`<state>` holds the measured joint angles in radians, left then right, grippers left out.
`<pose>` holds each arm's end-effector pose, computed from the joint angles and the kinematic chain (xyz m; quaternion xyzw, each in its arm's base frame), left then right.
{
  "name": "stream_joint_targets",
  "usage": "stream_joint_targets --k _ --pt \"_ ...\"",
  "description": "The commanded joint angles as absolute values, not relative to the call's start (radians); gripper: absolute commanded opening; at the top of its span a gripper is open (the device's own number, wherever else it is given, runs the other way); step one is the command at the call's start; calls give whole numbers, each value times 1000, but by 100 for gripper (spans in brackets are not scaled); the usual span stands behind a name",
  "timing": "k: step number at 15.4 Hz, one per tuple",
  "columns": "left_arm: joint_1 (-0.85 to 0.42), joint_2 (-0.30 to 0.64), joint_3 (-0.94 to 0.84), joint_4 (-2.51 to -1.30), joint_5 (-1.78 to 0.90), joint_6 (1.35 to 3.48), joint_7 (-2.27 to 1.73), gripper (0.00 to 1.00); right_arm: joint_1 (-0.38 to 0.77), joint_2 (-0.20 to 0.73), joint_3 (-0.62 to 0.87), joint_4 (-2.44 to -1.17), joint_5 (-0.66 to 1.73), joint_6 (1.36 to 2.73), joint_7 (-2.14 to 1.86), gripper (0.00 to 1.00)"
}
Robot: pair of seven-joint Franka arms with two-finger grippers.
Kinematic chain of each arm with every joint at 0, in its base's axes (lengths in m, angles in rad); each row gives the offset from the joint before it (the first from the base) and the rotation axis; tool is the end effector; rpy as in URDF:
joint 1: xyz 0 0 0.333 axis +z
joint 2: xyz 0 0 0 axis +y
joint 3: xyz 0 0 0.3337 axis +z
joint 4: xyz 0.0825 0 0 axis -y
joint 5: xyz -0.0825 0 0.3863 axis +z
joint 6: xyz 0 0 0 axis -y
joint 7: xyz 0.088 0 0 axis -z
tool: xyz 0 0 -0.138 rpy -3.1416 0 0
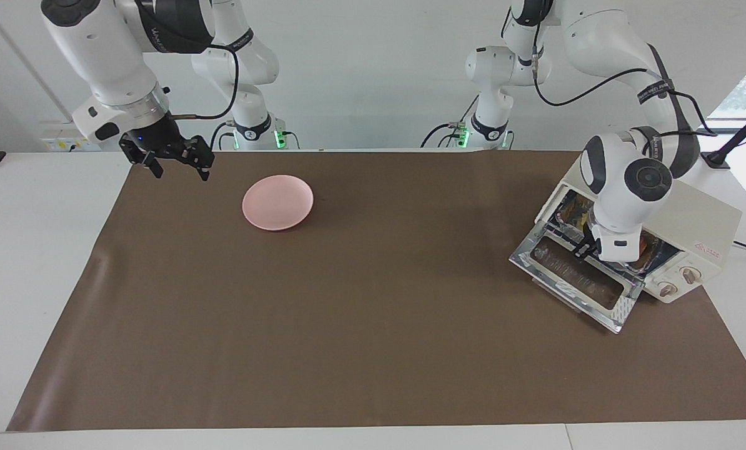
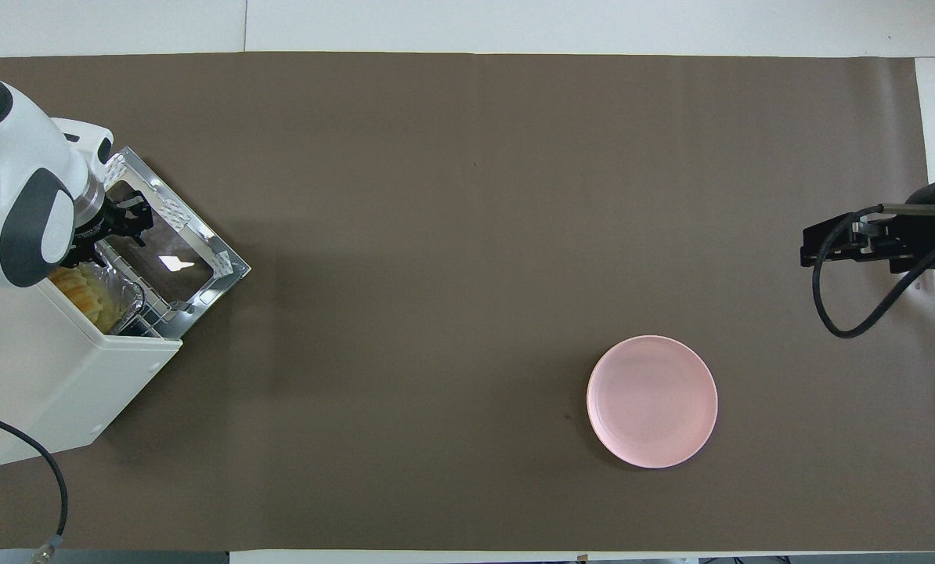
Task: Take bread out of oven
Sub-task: 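Reach the left gripper into the oven and grasp the foil tray, then pull the foil tray out of the oven with the left gripper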
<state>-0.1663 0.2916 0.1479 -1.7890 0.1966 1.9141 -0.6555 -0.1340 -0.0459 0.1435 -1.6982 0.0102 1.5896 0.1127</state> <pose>0.6174 0.0031 0.3661 -0.9529 -0.2703 0.0406 0.1315 0.5381 0.0080 0.5774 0.9981 -0.0520 -0.0316 0.0001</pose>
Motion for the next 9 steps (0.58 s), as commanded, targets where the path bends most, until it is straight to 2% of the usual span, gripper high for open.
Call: stream_joint_targets --k 1,3,4,9 --pt "-149 264 144 -1855 235 1970 -678 38 -144 -57 152 -1697 -5 1572 101 100" --pt "-147 262 144 -1855 235 1971 -678 9 -144 -57 152 -1697 -6 1572 101 100" --pt "-147 262 144 -1855 235 1968 -677 0 -144 -57 152 -1697 -5 1572 101 100" --pt "-170 293 137 -1769 236 1956 -650 0 -144 -57 152 -1697 -6 1572 101 100"
